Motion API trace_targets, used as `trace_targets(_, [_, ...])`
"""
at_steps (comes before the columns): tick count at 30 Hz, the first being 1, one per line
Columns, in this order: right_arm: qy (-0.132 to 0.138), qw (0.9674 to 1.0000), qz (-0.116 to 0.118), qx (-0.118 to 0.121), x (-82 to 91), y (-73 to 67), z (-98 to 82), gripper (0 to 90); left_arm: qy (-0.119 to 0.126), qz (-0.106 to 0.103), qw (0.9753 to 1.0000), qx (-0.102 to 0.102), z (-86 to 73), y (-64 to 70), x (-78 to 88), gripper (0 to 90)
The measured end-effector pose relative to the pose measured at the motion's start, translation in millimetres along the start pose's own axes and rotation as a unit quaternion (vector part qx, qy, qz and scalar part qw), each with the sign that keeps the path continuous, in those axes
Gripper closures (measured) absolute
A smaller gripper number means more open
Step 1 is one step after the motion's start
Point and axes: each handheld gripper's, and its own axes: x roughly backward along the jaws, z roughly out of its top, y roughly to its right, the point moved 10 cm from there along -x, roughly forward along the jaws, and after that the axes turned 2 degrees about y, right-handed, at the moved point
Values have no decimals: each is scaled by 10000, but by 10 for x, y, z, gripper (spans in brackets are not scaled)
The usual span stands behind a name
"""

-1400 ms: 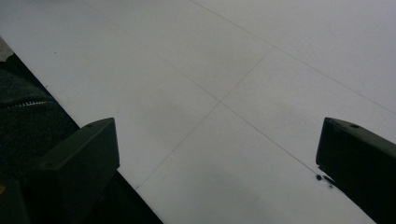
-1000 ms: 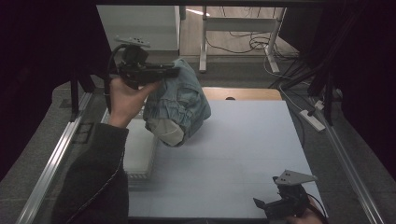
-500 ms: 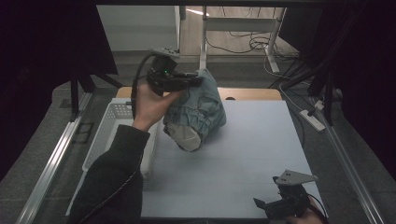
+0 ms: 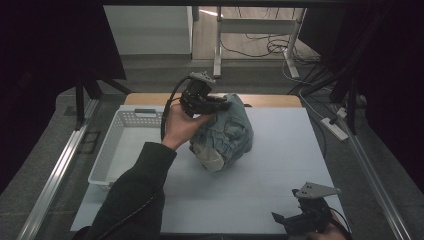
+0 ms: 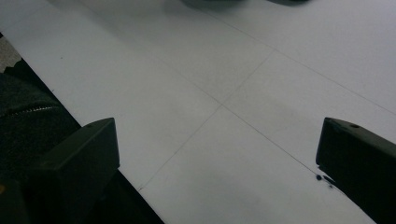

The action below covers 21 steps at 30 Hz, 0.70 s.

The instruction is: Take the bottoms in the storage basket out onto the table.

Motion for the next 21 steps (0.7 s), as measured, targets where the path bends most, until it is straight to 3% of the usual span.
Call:
trace_targets(15, [-3,10000,0,24,-5,-3,-1,0,-460,238,9986,-66,-385,-102,-309,784])
trace_targets(21, [-7,10000,4,27,-6,-5,-2,0,-651,338,9971,-221,-587,-140,-449,772])
